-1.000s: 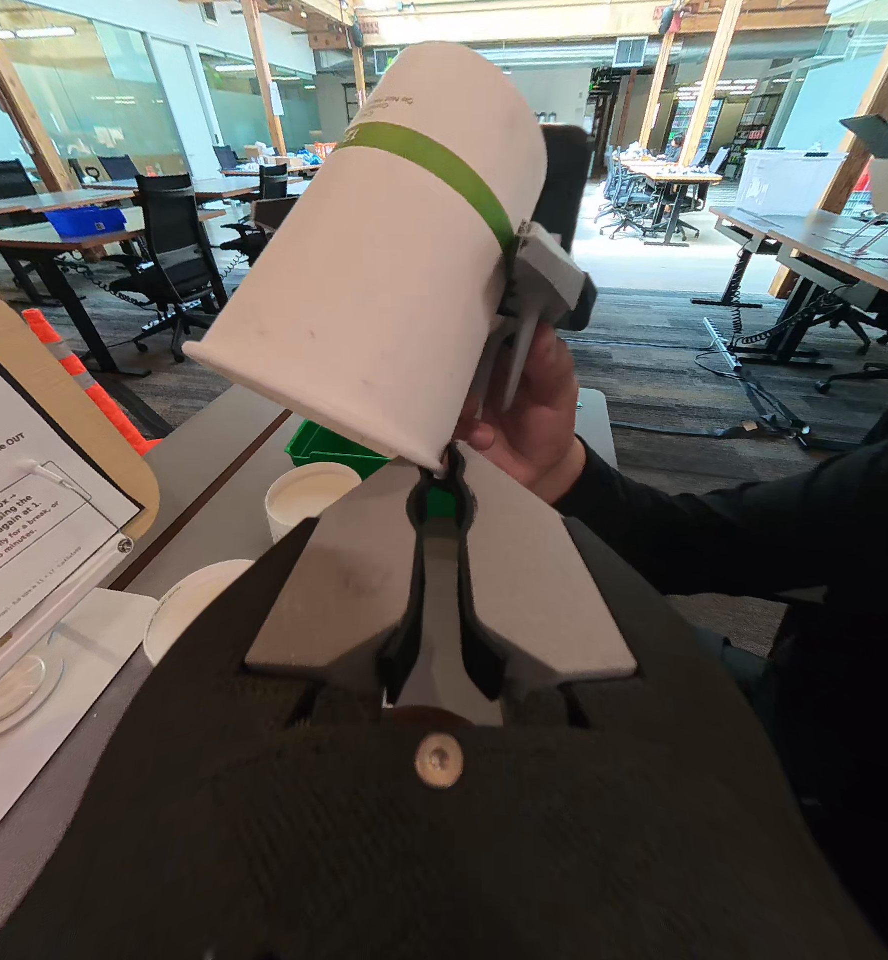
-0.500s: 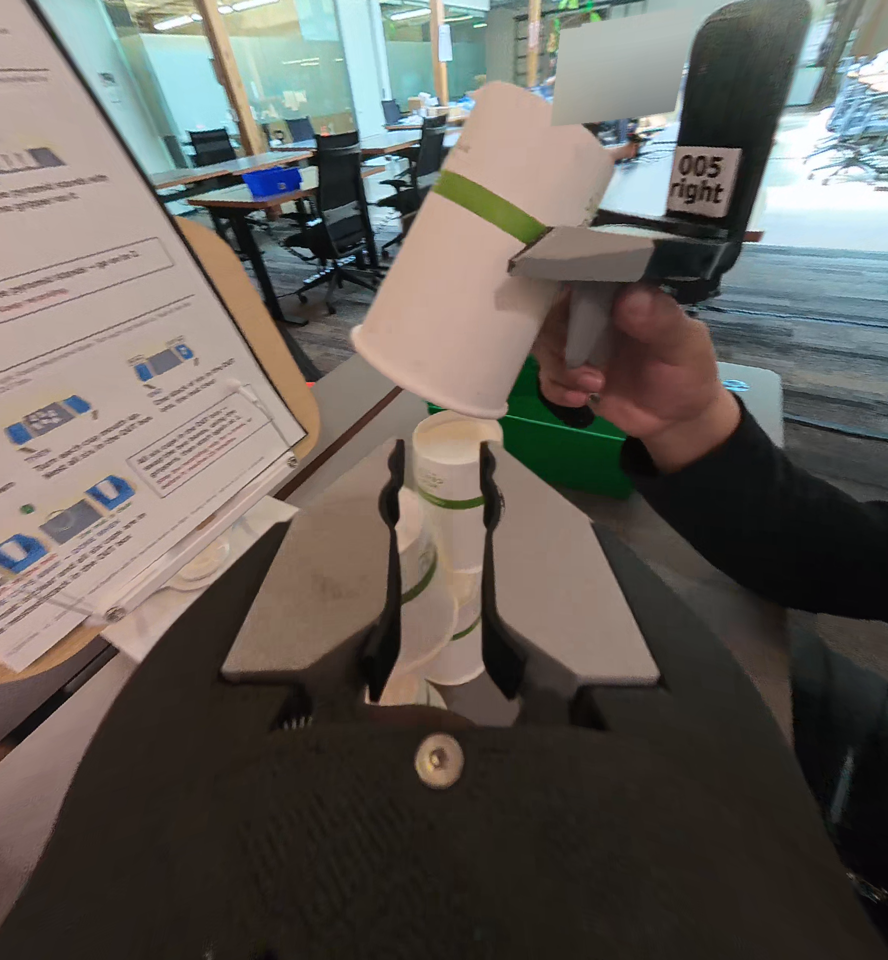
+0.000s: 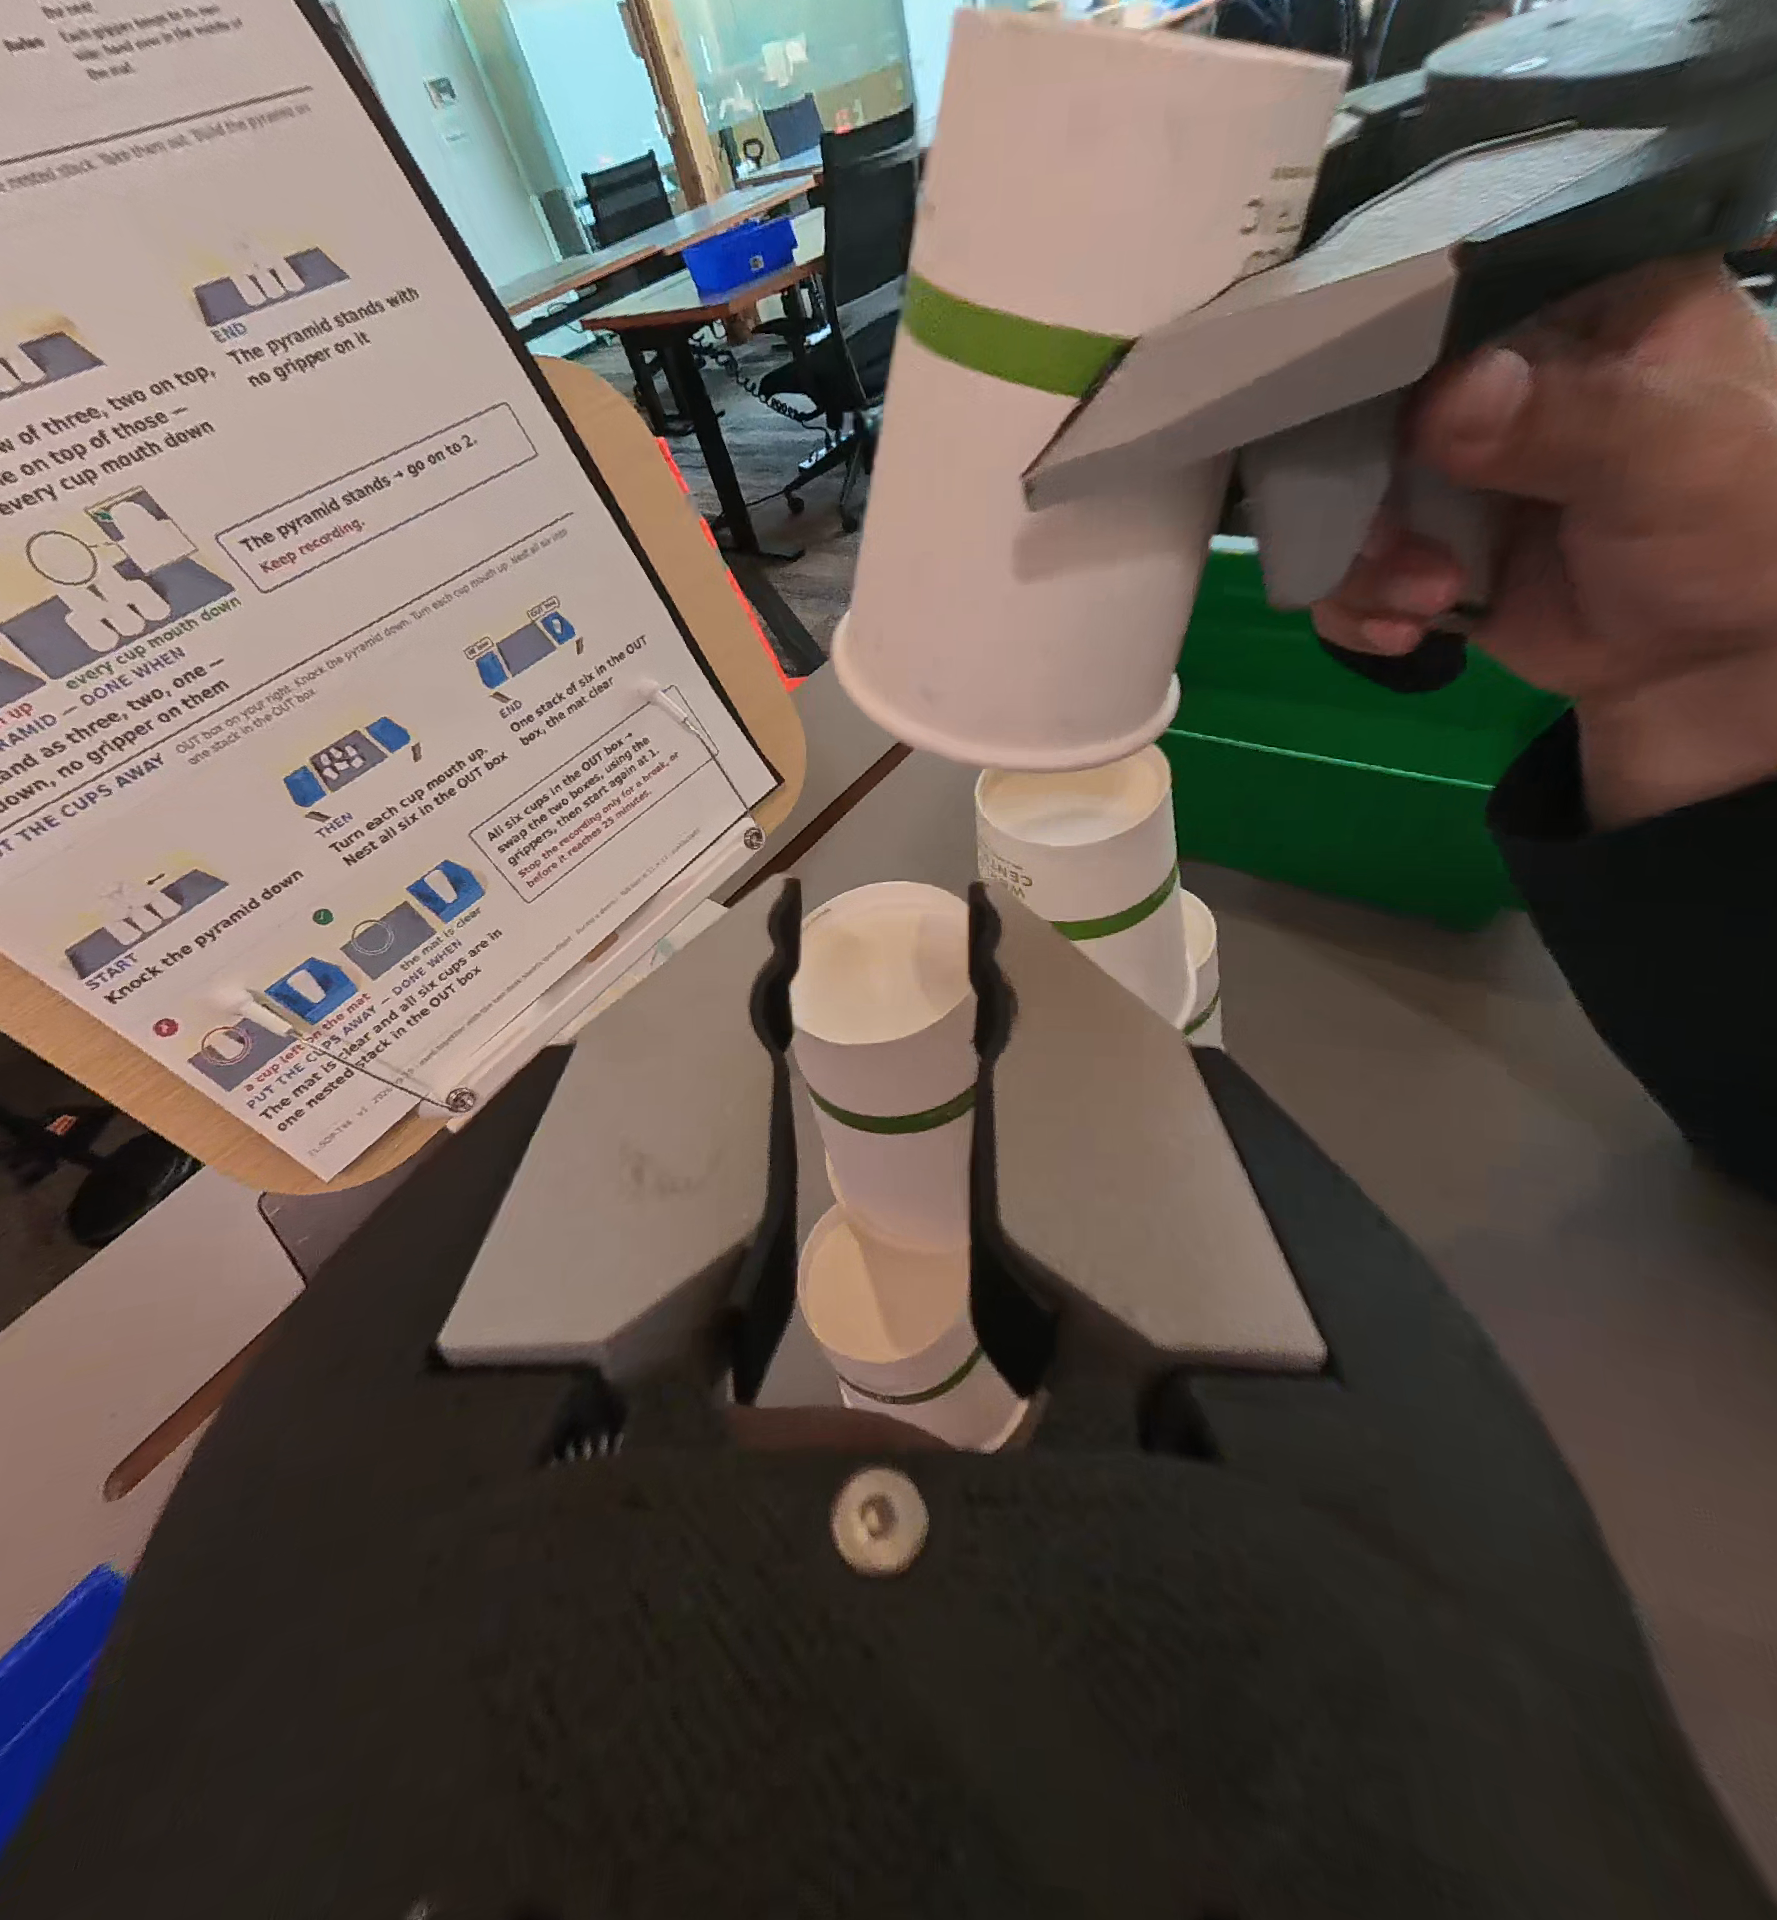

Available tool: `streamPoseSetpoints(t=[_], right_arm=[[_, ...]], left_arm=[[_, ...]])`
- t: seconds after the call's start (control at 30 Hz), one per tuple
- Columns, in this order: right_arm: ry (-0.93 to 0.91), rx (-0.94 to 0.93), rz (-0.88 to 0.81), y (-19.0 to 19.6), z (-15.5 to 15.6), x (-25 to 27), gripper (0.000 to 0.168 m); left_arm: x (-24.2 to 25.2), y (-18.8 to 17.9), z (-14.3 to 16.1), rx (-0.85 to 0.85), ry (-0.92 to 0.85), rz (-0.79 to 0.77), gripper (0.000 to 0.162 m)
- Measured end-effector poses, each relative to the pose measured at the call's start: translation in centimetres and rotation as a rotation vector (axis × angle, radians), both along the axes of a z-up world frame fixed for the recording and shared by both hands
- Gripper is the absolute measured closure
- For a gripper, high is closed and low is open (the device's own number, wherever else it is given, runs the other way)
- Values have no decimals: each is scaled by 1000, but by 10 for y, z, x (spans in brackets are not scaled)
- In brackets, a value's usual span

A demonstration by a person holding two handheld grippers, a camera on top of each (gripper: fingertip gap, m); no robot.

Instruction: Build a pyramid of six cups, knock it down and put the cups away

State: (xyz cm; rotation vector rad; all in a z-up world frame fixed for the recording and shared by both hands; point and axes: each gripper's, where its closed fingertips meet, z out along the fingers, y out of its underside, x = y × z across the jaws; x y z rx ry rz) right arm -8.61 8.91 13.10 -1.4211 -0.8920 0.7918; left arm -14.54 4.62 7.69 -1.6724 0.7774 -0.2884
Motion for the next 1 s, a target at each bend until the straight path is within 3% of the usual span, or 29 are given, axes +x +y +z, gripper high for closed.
streamPoseSetpoints(t=[0.03,0.3,1.0], right_arm=[[-20,-8,-1,1,-2,-5,83],[-225,-52,-28,18,-32,-27,83],[-248,-157,46,22,-55,-39,82]], left_arm=[[1,-1,0,-1,-1,-6,132],[1,9,0,0,-7,21,132],[-5,20,-5,11,22,82,132]])
